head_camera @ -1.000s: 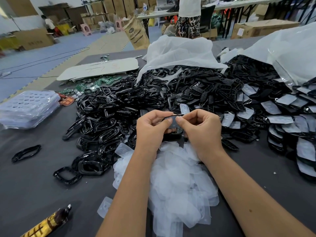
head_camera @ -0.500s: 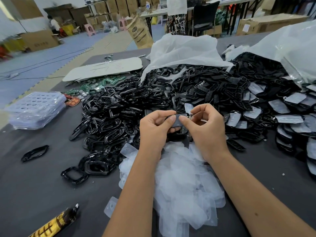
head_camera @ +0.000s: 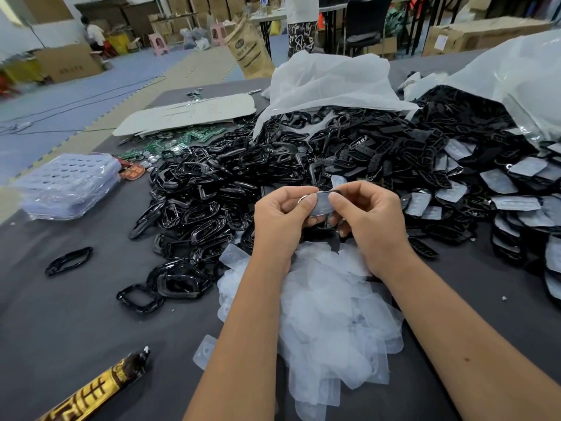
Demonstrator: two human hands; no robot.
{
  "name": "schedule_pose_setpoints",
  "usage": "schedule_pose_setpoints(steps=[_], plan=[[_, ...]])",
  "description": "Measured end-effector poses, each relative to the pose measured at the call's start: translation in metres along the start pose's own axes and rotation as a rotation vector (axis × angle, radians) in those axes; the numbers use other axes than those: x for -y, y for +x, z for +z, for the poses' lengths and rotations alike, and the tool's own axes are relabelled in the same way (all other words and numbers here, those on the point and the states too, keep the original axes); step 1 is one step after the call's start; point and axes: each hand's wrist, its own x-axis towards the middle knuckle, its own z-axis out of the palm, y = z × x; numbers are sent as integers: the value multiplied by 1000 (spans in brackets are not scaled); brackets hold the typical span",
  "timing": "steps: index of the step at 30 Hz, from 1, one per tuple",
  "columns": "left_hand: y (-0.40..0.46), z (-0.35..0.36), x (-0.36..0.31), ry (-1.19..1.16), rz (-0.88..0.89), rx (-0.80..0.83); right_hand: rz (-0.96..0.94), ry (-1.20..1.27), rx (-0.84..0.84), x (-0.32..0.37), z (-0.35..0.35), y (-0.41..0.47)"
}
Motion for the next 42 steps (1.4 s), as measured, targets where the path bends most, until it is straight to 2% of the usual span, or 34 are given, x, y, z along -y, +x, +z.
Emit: schedule_pose_setpoints(steps=[10, 32, 39, 42], plan=[[0, -1, 0, 55, 32, 44, 1, -19, -43, 0, 1, -1], [-1, -2, 0, 53, -9, 52, 21, 8, 6, -3, -2, 1], [0, -3, 3, 92, -11, 48, -100, -235, -67, -10, 2, 1], [0, -3, 2, 72, -28, 37, -111, -263, -96, -9, 1, 1]])
